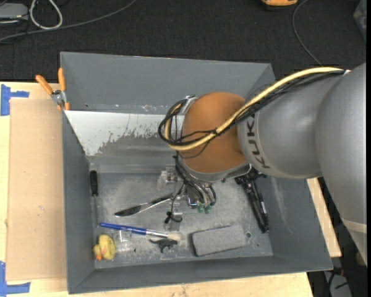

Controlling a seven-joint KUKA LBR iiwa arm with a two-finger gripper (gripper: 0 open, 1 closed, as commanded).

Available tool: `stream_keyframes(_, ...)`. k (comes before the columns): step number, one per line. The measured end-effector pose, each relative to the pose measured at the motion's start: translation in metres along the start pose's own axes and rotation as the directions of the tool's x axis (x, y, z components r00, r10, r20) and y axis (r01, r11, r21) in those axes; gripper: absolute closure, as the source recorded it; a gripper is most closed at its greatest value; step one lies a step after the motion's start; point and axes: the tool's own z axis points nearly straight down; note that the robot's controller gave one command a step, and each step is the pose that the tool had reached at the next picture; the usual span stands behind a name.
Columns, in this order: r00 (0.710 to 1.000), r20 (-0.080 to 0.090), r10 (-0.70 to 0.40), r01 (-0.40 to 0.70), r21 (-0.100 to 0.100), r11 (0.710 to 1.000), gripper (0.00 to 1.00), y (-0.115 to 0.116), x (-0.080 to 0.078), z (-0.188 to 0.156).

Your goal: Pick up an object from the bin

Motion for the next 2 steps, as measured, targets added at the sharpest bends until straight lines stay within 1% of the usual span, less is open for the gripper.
stream_keyframes(1, 1.0, 0.006, 0.004, -0.004, -0.001, 1.0, 0.0, -0.001, -0.002, -0.003)
stream_keyframes(2, 1.0, 0.005, 0.0, 0.0, -0.001, 1.0, 0.0, -0.007, -0.046, 0.067)
